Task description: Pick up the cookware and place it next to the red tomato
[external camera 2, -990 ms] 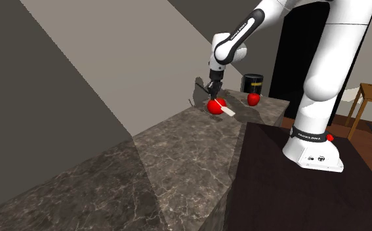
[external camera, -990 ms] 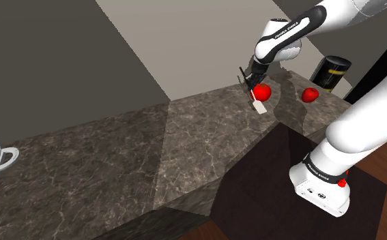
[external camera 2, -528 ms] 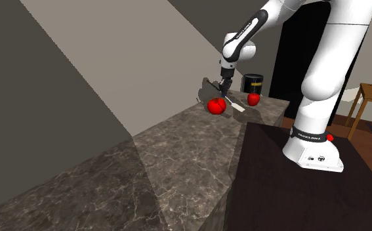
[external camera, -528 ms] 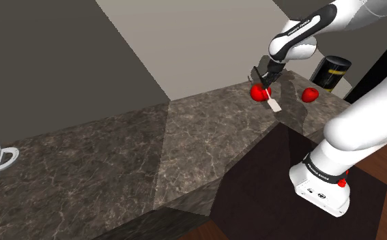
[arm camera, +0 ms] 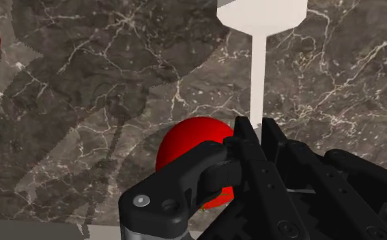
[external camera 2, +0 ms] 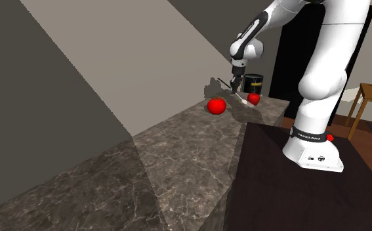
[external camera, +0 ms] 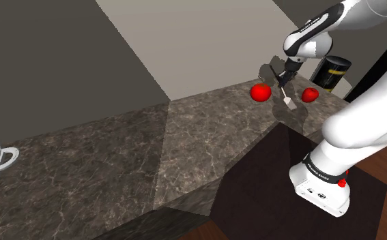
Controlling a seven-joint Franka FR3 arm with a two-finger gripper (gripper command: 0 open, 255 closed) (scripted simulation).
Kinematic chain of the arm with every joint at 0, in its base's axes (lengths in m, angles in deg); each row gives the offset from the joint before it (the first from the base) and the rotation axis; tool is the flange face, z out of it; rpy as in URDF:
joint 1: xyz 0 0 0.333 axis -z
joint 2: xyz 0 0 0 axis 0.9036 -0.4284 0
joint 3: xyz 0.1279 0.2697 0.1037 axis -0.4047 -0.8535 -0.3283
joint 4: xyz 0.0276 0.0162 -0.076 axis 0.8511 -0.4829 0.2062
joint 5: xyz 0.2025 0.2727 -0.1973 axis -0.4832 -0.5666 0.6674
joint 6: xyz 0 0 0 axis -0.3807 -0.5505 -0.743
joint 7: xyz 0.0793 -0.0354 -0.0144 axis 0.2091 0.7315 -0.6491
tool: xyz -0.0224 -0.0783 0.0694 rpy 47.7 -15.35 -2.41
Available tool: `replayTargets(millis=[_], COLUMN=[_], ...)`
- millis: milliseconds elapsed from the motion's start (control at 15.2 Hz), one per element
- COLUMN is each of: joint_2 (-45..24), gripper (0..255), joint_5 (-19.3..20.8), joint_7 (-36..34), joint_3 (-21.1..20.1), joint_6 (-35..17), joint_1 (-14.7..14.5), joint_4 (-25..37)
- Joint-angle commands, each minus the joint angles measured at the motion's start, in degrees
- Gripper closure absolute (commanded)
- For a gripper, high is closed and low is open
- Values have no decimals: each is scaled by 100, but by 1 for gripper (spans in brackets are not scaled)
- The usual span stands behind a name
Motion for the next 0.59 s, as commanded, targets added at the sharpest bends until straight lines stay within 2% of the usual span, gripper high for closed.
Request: replayTargets(millis=[0,396,528], joint_2=[-34,-540,-660], gripper=[255,255,255], joint_5=[-44,-395,-483], joint_7=[354,1436,1502], joint_3=[154,527,507], joint_6=[60,267,124], joint_1=[156,624,637], joint_4=[78,705,669])
